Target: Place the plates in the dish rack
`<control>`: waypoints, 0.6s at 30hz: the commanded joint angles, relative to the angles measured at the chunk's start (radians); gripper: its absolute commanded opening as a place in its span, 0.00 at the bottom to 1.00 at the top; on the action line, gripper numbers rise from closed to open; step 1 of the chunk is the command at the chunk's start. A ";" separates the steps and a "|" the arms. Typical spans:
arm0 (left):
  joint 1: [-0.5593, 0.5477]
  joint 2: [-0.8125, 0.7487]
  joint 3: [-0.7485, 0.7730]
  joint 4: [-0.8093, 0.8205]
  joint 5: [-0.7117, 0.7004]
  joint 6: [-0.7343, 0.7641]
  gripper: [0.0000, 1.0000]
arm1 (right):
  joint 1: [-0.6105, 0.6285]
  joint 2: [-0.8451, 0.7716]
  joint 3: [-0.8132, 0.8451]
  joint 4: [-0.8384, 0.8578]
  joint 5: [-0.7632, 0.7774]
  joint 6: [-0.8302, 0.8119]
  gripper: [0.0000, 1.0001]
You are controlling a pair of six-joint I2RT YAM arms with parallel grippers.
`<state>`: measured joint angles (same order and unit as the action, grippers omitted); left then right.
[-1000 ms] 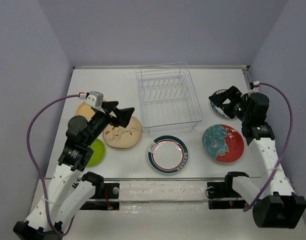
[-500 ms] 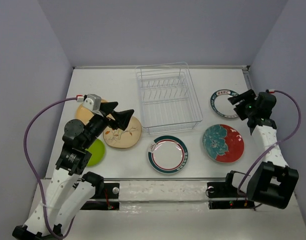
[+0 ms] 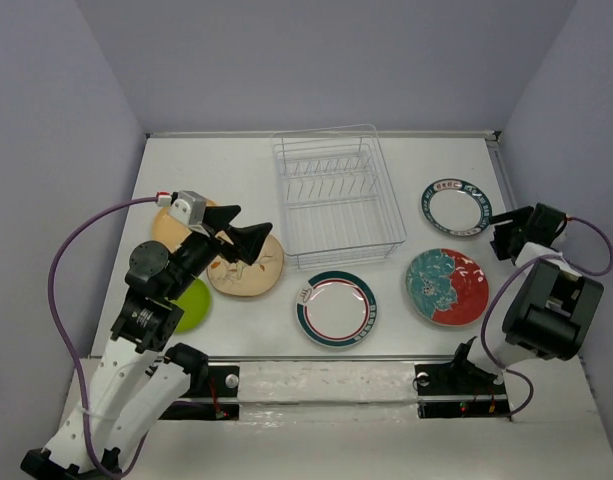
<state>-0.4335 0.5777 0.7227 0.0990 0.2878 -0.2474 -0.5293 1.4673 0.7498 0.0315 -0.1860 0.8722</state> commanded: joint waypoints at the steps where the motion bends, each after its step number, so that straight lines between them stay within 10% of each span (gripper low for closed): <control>1: -0.008 -0.016 0.041 0.033 0.004 0.022 0.99 | -0.005 0.082 0.014 0.128 0.017 0.031 0.70; 18: -0.008 -0.007 0.040 0.036 0.005 0.027 0.99 | -0.005 0.395 0.046 0.421 -0.185 0.091 0.53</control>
<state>-0.4377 0.5655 0.7227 0.0986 0.2867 -0.2394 -0.5301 1.8076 0.7746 0.4126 -0.3557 0.9649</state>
